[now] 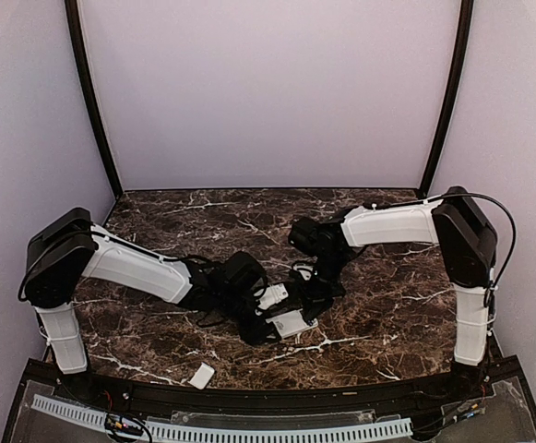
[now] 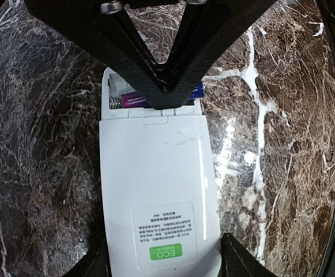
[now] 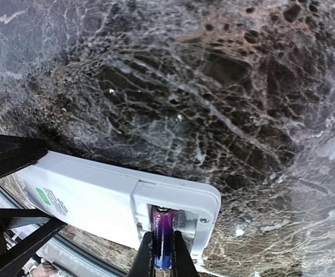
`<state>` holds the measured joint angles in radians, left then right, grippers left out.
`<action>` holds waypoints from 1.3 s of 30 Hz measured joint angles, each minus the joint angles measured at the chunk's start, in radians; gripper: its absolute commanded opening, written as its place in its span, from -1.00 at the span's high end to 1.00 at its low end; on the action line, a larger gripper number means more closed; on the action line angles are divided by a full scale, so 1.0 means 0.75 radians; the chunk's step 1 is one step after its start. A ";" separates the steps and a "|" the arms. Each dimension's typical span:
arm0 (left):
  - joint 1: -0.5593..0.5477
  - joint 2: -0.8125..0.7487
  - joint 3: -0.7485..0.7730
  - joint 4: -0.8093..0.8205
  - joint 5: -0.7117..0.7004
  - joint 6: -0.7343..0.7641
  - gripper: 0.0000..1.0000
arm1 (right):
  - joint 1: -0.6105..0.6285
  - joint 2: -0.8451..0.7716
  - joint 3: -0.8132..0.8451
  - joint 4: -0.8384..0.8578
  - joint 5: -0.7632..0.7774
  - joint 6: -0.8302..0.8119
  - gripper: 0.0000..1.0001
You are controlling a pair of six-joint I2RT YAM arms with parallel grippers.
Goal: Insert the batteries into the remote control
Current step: Load the battery into the battery compartment.
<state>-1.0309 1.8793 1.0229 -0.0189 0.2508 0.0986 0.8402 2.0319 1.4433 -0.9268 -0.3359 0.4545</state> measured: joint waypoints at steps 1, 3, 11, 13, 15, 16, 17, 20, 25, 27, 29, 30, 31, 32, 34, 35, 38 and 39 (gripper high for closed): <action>0.002 0.002 0.004 -0.006 0.002 0.003 0.07 | -0.002 0.001 0.000 0.000 -0.003 0.002 1.00; 0.003 0.005 0.010 -0.013 0.005 0.005 0.10 | -0.004 0.002 0.000 0.001 -0.007 0.010 1.00; -0.001 0.012 0.028 -0.040 -0.002 0.020 0.25 | -0.005 -0.032 -0.053 0.064 -0.012 0.112 1.00; -0.003 0.015 0.035 -0.047 -0.009 0.026 0.26 | -0.005 -0.062 -0.100 0.120 -0.010 0.159 1.00; -0.006 0.016 0.041 -0.056 -0.016 0.028 0.25 | -0.003 -0.093 -0.147 0.176 -0.003 0.201 1.00; -0.007 0.016 0.041 -0.057 -0.018 0.028 0.25 | -0.003 -0.104 -0.163 0.198 0.001 0.216 1.00; -0.007 0.016 0.042 -0.057 -0.020 0.029 0.25 | -0.003 -0.109 -0.172 0.210 0.006 0.225 1.00; -0.008 0.016 0.042 -0.057 -0.021 0.029 0.25 | -0.003 -0.112 -0.179 0.237 0.026 0.234 1.00; -0.008 0.016 0.042 -0.057 -0.021 0.029 0.25 | -0.003 -0.101 -0.167 0.226 0.024 0.219 1.00; -0.008 0.016 0.042 -0.057 -0.021 0.029 0.25 | -0.003 -0.101 -0.167 0.226 0.024 0.218 1.00; -0.008 0.016 0.042 -0.057 -0.022 0.029 0.25 | -0.003 -0.101 -0.167 0.226 0.024 0.218 1.00; -0.008 0.017 0.042 -0.057 -0.022 0.029 0.25 | -0.003 -0.101 -0.167 0.226 0.024 0.219 1.00; -0.008 0.017 0.042 -0.057 -0.022 0.029 0.25 | -0.003 -0.101 -0.167 0.226 0.024 0.219 1.00; -0.008 0.017 0.042 -0.057 -0.022 0.029 0.25 | -0.003 -0.102 -0.167 0.226 0.024 0.219 1.00; -0.008 0.017 0.042 -0.057 -0.022 0.029 0.25 | -0.003 -0.102 -0.167 0.226 0.024 0.219 1.00; -0.008 0.017 0.042 -0.057 -0.022 0.029 0.26 | -0.003 -0.102 -0.167 0.225 0.024 0.219 1.00; -0.008 0.017 0.042 -0.057 -0.023 0.029 0.27 | -0.003 -0.104 -0.167 0.224 0.026 0.219 0.99; -0.008 0.017 0.042 -0.057 -0.023 0.029 0.27 | -0.003 -0.104 -0.167 0.224 0.027 0.219 0.97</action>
<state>-1.0367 1.8919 1.0542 -0.0620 0.2333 0.1204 0.8379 1.9541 1.3182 -0.7586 -0.3157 0.6189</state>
